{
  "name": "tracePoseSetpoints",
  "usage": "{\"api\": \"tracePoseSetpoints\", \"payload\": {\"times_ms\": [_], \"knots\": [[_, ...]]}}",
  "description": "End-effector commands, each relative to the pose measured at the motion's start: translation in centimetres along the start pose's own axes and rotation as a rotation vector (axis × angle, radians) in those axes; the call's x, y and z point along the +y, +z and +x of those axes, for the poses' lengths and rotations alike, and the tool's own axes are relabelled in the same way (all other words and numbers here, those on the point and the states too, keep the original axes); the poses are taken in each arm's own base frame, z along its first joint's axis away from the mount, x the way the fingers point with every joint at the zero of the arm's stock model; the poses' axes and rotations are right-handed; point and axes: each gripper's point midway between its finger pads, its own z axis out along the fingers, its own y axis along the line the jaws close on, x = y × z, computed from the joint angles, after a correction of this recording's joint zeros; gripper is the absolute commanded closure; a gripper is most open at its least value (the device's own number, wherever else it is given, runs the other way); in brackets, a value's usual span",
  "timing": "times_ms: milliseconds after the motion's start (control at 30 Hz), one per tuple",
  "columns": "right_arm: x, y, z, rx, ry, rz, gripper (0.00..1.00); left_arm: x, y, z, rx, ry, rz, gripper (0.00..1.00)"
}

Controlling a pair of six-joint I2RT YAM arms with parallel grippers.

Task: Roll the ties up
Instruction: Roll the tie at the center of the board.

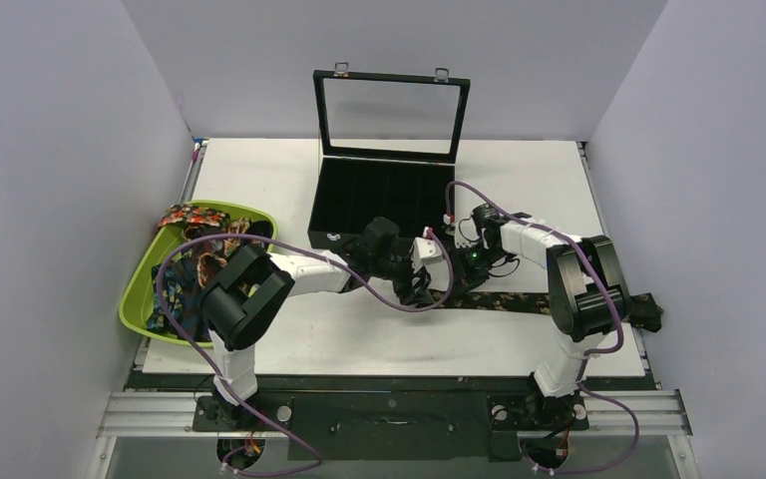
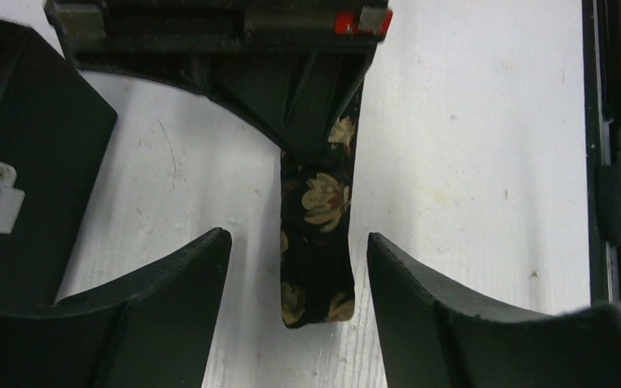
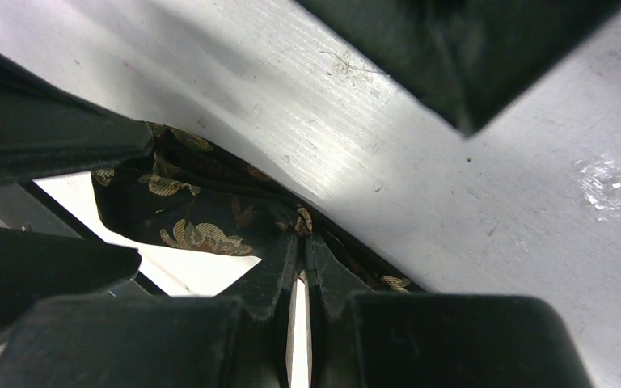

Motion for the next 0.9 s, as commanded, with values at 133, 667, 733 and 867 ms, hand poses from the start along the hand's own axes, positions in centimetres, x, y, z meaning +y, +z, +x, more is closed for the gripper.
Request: {"api": "tracePoseSetpoints", "payload": {"times_ms": [133, 667, 733, 867], "knots": [[2.5, -1.3, -0.6, -0.052, -0.04, -0.054, 1.0, -0.7, -1.0, 1.8, 0.036, -0.018, 0.002, 0.46], [0.0, 0.8, 1.7, 0.044, -0.009, 0.014, 1.0, -1.0, -1.7, 1.7, 0.035, 0.05, 0.027, 0.59], [-0.5, 0.9, 1.5, 0.043, 0.0, 0.024, 1.0, -1.1, -1.9, 2.4, 0.049, 0.061, 0.032, 0.57], [-0.8, 0.8, 1.2, 0.036, 0.003, 0.03, 1.0, -1.5, -1.9, 2.0, 0.043, 0.072, 0.054, 0.63]]}}
